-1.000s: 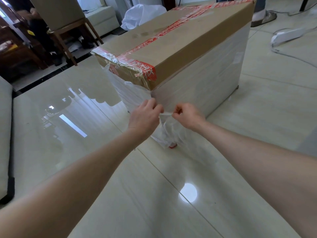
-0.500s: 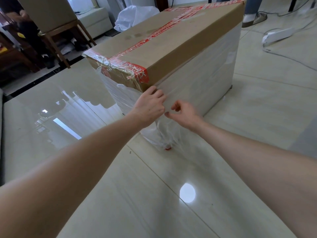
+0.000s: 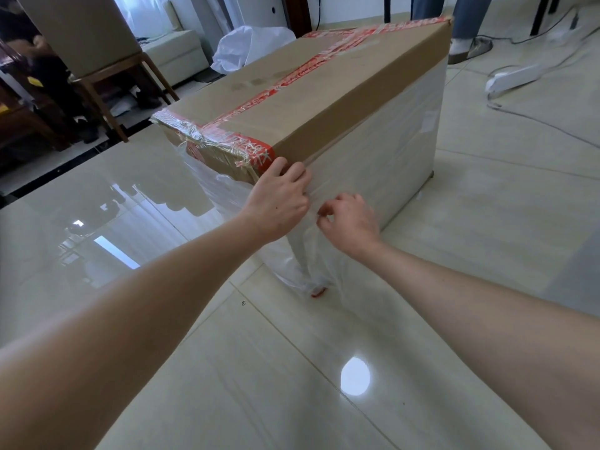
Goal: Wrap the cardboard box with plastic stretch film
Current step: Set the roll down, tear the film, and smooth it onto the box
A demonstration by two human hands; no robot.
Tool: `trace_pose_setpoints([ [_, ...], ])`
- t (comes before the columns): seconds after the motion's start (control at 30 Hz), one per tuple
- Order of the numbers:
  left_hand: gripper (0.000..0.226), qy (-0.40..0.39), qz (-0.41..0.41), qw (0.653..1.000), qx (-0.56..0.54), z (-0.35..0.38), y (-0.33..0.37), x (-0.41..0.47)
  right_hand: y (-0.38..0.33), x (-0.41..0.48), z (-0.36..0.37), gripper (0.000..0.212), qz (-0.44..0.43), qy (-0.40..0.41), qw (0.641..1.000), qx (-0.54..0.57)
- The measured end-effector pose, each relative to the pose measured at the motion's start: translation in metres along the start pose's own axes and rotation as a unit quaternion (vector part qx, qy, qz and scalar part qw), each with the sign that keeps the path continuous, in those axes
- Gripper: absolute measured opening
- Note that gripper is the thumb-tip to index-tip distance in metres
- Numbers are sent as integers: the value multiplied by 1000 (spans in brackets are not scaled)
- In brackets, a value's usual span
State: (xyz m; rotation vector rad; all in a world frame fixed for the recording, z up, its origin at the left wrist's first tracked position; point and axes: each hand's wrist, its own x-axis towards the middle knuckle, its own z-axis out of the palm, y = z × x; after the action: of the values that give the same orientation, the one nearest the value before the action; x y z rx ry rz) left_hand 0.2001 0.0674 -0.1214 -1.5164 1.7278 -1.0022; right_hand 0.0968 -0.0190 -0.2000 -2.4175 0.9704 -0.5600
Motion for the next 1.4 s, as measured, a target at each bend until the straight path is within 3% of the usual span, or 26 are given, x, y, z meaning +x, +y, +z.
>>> trace_pose_setpoints([
  [0.13, 17, -19, 31, 999, -26, 0, 10, 11, 13, 1, -14, 24, 19, -78, 994, 71],
  [0.2, 21, -28, 8, 995, -100, 5, 18, 15, 15, 1, -13, 22, 22, -91, 989, 110],
  [0.3, 23, -66, -41, 979, -187, 9, 22, 23, 27, -1, -9, 23, 49, -50, 990, 119],
  [0.53, 19, -69, -80, 982, -159, -1, 17, 35, 27, -38, 20, 50, 12, 67, 998, 1],
  [0.63, 19, -75, -78, 978, -179, -1, 17, 36, 10, -34, 33, 54, 51, 79, 996, 12],
  [0.8, 23, -61, -75, 979, -178, 2, 15, 39, 25, -25, 37, 25, 108, 72, 991, 41],
  [0.93, 29, -60, -58, 980, -178, 6, 18, 44, 53, -24, 26, 20, 161, 96, 979, 78],
  [1.07, 31, -78, -54, 967, -238, 8, 24, 52, 65, -11, 12, 18, 157, 112, 976, 106],
  [1.4, 21, -69, -127, 950, -278, 1, 28, 104, 87, 30, -23, 20, 145, 153, 976, 62],
])
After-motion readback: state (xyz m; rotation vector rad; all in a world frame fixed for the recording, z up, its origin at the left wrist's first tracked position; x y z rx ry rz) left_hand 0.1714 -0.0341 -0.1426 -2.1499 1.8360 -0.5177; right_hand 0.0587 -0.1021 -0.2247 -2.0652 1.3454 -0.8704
